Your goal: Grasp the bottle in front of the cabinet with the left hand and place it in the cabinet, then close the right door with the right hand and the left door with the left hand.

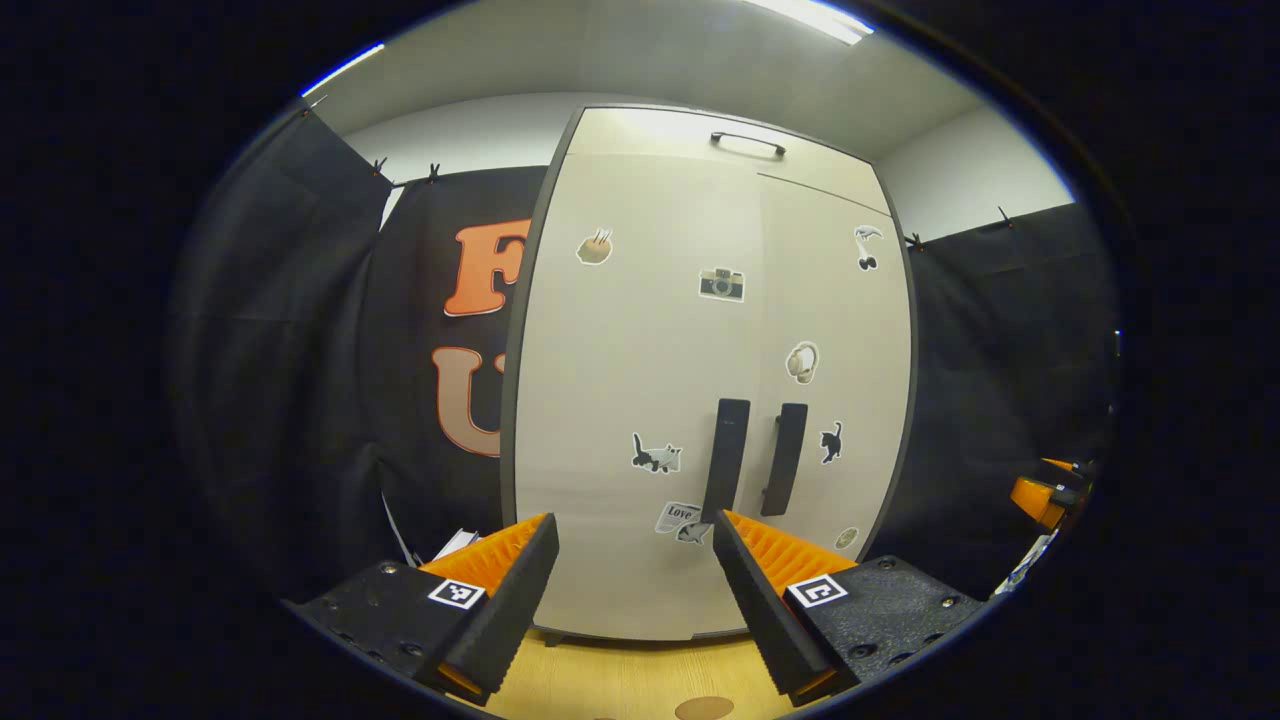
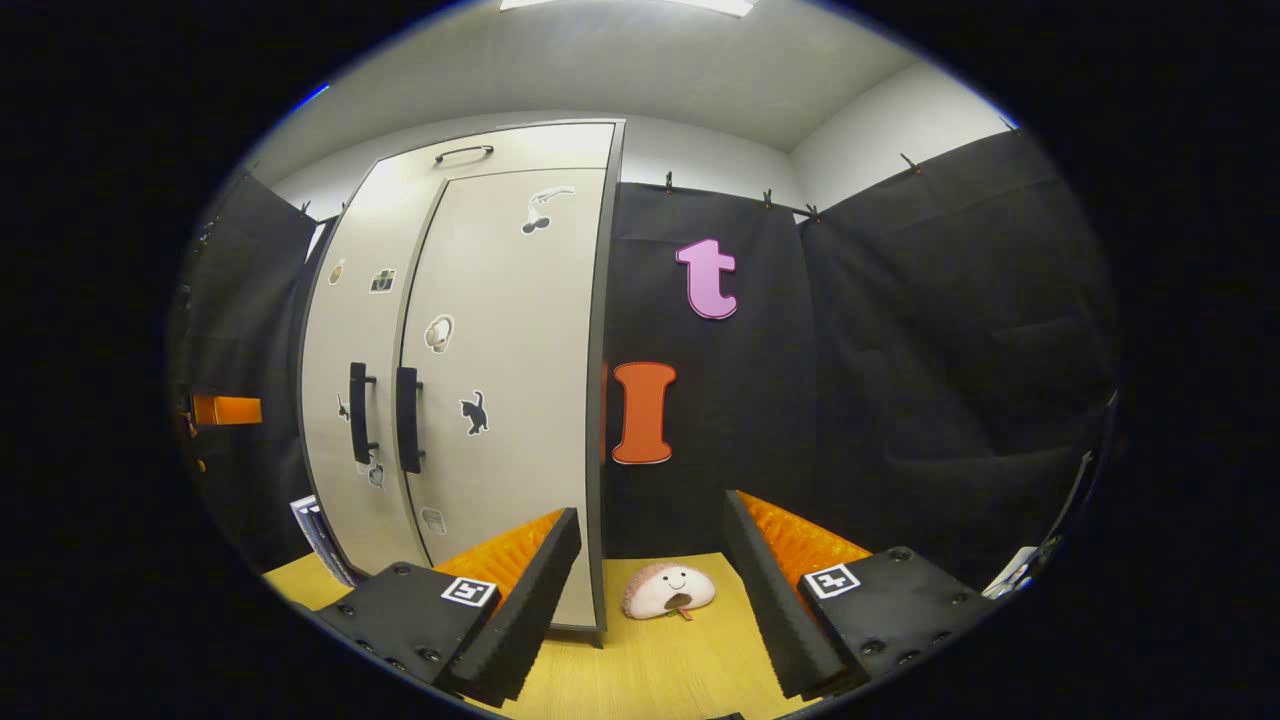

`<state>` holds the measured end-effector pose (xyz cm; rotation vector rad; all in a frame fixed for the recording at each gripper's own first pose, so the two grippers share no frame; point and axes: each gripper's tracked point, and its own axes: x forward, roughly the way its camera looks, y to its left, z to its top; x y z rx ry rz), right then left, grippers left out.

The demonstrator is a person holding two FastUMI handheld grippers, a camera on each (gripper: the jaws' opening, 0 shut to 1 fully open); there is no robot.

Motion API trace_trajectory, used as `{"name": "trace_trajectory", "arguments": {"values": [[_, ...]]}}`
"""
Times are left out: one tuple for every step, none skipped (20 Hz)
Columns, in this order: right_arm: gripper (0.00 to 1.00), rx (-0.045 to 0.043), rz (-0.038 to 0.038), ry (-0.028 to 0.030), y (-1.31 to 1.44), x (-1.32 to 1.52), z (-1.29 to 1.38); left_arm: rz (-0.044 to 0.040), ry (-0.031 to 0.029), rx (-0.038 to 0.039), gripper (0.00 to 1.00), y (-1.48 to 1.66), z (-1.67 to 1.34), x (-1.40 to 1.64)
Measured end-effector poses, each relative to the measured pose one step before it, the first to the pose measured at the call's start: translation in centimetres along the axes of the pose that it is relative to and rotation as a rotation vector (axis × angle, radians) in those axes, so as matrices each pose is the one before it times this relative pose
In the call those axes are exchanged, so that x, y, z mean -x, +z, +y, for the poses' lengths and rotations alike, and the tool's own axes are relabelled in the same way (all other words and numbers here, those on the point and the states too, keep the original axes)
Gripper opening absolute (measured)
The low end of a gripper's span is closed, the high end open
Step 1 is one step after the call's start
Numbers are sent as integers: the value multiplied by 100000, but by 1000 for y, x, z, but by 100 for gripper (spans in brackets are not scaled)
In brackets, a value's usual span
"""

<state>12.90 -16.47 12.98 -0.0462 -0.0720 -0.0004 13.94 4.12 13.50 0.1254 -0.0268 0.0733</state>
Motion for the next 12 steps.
{"name": "trace_trajectory", "arguments": {"values": [[95, 692, -589, 66, 331, 275, -477, -912, 437, 569, 97, 513, -221, 774], [95, 576, -726, 192, 328, 347, -408, -1018, 724, 587, 95, 508, -204, 680], [96, 558, -528, 291, 188, 273, -385, -981, 866, 395, 95, 440, -169, 561], [95, 556, -241, 323, 139, 271, -482, -716, 805, 198, 97, 388, -173, 480], [95, 430, -147, 189, 29, 240, -453, -551, 549, -94, 97, 272, -250, 399], [96, 253, -190, -45, 82, 295, -522, -643, 485, -180, 97, 257, -250, 364], [96, 95, -235, -169, 49, 324, -547, -578, 510, -27, 95, 269, -251, 262], [96, 60, -352, -222, 98, 246, -620, -413, 290, 71, 97, 257, -294, 288], [96, 16, -183, -277, 58, 259, -560, -249, 166, 254, 97, 81, -365, 280], [96, -71, -119, -214, 23, 276, -544, -49, 13, 320, 97, 66, -392, 252], [96, -178, -125, -170, -50, 246, -551, -48, -65, 389, 95, 104, -407, 178], [96, -257, 17, -352, -75, 224, -522, -35, -305, 346, 95, -1, -505, 210]]}}
